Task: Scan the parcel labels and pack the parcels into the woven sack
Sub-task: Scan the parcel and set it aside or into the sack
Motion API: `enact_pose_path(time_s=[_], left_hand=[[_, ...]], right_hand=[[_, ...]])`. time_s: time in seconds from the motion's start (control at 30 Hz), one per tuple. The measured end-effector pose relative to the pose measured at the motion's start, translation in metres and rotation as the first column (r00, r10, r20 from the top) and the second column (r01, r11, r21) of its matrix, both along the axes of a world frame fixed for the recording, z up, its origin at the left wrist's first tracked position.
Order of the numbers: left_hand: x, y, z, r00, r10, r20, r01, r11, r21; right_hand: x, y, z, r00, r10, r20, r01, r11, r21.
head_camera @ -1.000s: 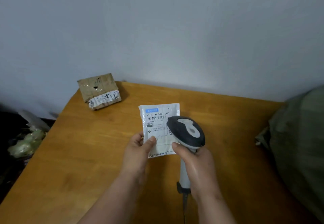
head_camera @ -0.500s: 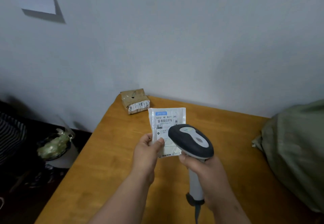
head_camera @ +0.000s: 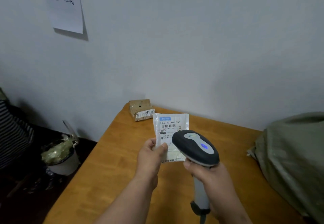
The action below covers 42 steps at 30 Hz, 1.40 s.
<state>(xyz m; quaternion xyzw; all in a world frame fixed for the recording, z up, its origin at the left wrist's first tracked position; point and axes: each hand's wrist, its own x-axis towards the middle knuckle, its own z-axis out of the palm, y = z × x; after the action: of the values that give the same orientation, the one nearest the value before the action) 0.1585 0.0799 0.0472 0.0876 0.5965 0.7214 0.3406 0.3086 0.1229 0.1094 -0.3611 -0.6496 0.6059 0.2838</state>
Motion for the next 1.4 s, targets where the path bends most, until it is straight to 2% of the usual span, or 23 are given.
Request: enact_pose_path(time_s=[0.5, 0.73, 0.9, 1.07, 1.2, 1.4], left_hand=[[0.007, -0.018, 0.011, 0.999, -0.02, -0.037, 0.021, 1.0, 0.02], [0.03, -0.008, 0.013, 0.986, -0.146, -0.08, 0.149, 0.988, 0.036], [0.081, 0.018, 0.034, 0.952, -0.279, -0.126, 0.29, 0.954, 0.071], [0.145, 0.052, 0.064, 0.908, -0.371, -0.196, 0.397, 0.91, 0.116], [0.202, 0.09, 0.092, 0.885, -0.352, -0.306, 0.413, 0.897, 0.16], [0.308, 0.158, 0.119, 0.87, -0.219, -0.441, 0.329, 0.925, 0.191]], right_hand=[[0.008, -0.021, 0.008, 0.999, -0.024, -0.023, 0.024, 1.0, 0.011], [0.041, -0.022, 0.012, 0.991, -0.136, -0.009, 0.134, 0.988, -0.077], [0.098, -0.013, 0.026, 0.961, -0.269, -0.066, 0.267, 0.963, -0.032], [0.162, 0.006, 0.037, 0.883, -0.436, -0.174, 0.438, 0.898, -0.029], [0.215, 0.03, 0.046, 0.856, -0.47, -0.216, 0.485, 0.874, 0.02], [0.311, 0.079, 0.053, 0.805, -0.535, -0.257, 0.558, 0.83, 0.018]])
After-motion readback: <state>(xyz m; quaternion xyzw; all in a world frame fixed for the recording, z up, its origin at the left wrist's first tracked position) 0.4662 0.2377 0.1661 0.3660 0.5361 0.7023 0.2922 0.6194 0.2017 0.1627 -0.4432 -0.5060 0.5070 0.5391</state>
